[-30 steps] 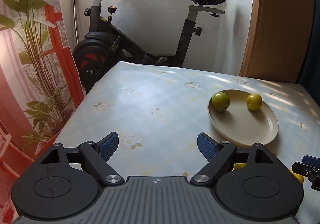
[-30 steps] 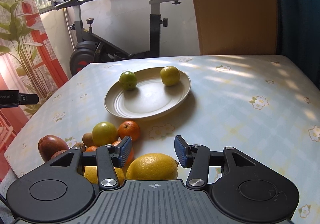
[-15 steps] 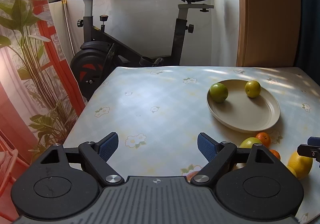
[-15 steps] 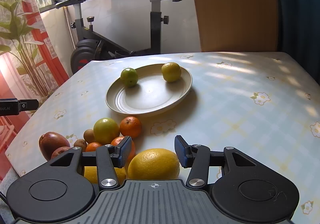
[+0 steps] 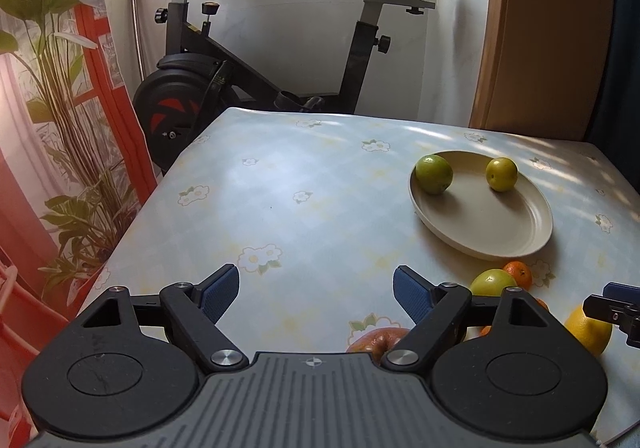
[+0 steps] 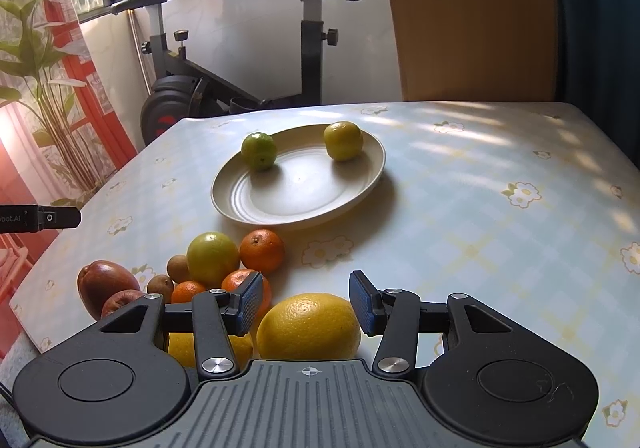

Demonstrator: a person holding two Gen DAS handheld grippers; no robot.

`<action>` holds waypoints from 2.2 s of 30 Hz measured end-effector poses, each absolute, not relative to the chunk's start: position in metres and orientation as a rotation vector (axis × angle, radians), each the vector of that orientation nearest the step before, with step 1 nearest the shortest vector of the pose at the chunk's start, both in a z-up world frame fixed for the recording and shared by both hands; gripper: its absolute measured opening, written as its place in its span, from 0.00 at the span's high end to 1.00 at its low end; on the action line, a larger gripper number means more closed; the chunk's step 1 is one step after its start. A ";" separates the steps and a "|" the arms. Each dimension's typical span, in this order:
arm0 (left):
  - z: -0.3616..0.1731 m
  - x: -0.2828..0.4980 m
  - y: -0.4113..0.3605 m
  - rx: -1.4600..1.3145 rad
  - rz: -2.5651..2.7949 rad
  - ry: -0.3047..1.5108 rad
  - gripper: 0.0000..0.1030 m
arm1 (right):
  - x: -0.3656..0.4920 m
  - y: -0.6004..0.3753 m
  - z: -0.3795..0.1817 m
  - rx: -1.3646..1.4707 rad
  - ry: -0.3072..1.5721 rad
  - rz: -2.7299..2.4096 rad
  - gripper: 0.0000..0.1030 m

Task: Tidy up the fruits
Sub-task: 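Move both open tools back toward the fruit pile, then grasp the orange mandarin with the right tool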

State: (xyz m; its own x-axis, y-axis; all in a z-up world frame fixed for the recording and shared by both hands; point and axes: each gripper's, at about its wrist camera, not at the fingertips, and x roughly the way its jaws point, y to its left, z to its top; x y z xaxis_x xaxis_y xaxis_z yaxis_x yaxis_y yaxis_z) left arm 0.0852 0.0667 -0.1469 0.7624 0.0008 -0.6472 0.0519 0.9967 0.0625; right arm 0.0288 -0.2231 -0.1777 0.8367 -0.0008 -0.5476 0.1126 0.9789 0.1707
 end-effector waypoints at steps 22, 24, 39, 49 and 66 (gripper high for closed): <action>-0.149 0.085 0.068 0.071 -0.051 0.721 0.18 | 0.026 -0.223 -0.178 0.183 0.588 -0.070 0.53; -0.149 0.085 0.068 0.070 -0.052 0.722 0.18 | 0.024 -0.222 -0.178 0.180 0.590 -0.070 0.52; -0.152 0.086 0.070 0.063 -0.060 0.733 0.20 | 0.042 -0.225 -0.173 0.170 0.602 -0.017 0.53; -0.153 0.088 0.072 0.052 -0.054 0.738 0.22 | 0.084 -0.212 -0.177 0.215 0.726 0.111 0.55; -0.157 0.090 0.070 0.041 -0.053 0.750 0.23 | 0.113 -0.203 -0.187 0.219 0.847 0.128 0.67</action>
